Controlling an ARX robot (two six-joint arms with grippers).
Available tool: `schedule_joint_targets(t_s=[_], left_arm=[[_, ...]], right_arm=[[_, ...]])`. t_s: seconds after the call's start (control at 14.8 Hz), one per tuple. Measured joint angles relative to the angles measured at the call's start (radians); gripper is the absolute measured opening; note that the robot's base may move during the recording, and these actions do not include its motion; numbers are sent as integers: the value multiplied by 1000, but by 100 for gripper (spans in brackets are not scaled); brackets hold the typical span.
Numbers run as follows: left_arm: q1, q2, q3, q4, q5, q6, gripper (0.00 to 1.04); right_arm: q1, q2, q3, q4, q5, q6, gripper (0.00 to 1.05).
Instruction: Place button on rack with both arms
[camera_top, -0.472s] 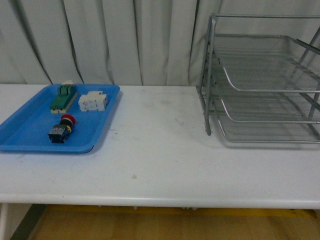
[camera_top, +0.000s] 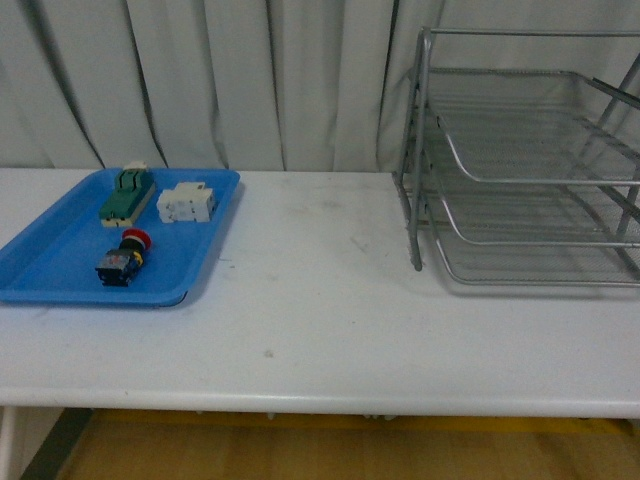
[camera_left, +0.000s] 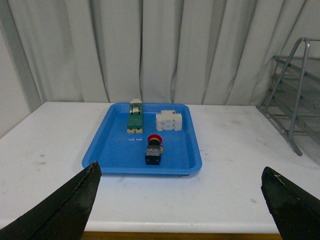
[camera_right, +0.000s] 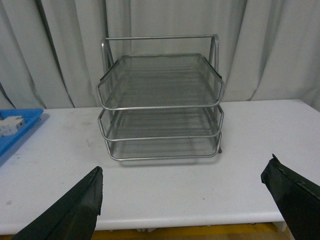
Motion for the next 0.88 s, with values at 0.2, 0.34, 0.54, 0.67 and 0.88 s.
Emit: schedule_joint_targets(t_s=[0.2, 0.34, 0.54, 0.67, 0.88], left_arm=[[0, 0, 0, 0, 0, 0, 98], [0, 0, 0, 0, 0, 0, 98], [0, 0, 0, 0, 0, 0, 98], [0, 0, 0, 0, 0, 0, 98], [0, 0, 0, 0, 0, 0, 98]], right_arm=[[-82, 370, 101, -75, -117, 279, 98], [-109, 669, 122, 215, -187, 511, 98], [-108, 1297, 303, 734, -221, 888, 98], [-77, 1560, 448, 802, -196, 999, 98], [-63, 1649, 497, 803, -190, 1028, 98]])
